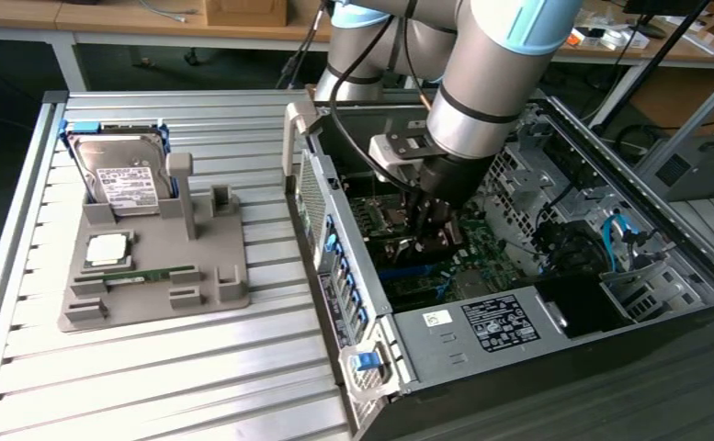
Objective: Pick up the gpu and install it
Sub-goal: 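Insert the gpu into the slot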
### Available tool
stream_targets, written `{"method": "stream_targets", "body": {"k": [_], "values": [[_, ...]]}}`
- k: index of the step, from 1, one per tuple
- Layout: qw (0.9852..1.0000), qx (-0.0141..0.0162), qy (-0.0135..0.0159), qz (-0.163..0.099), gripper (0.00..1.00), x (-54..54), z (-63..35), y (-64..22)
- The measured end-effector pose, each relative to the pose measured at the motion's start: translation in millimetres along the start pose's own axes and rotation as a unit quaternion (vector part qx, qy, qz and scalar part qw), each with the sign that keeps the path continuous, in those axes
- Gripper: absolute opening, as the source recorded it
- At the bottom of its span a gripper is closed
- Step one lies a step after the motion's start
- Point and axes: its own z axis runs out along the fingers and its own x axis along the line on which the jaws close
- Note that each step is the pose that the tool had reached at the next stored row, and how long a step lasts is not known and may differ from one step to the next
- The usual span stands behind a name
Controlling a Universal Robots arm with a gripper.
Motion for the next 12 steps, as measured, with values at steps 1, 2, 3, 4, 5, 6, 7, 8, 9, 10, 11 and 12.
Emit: {"method": "stream_targets", "body": {"k": [1, 2, 3, 4, 5, 6, 7, 8, 9, 10, 11, 12], "values": [[1.0000, 0.0001, 0.0000, 0.000, 0.27, 0.0, 0.1, 0.0], [1.0000, 0.0000, -0.0001, 0.000, 0.27, 0.0, 0.1, 0.0], [1.0000, 0.0000, -0.0001, 0.000, 0.27, 0.0, 0.1, 0.0], [1.0000, 0.0000, -0.0001, 0.000, 0.27, 0.0, 0.2, 0.0], [1.0000, 0.0001, -0.0001, 0.000, 0.27, 0.0, 0.2, 0.0], [1.0000, 0.0001, -0.0002, 0.000, 0.27, -0.1, 0.3, 0.0], [1.0000, 0.0001, -0.0002, 0.000, 0.27, -0.1, 0.3, 0.0], [1.0000, 0.0001, -0.0003, 0.000, 0.27, -0.1, 0.4, 0.0], [1.0000, 0.0001, -0.0007, 0.000, 0.27, -0.2, 1.1, 0.0], [1.0000, 0.0001, -0.0006, 0.000, 0.27, -0.3, 2.0, 0.0], [1.0000, 0.0000, -0.0004, 0.000, 0.27, -0.3, 2.9, 0.0], [1.0000, 0.0000, -0.0003, 0.001, 0.27, -0.3, 3.4, 0.0]]}}
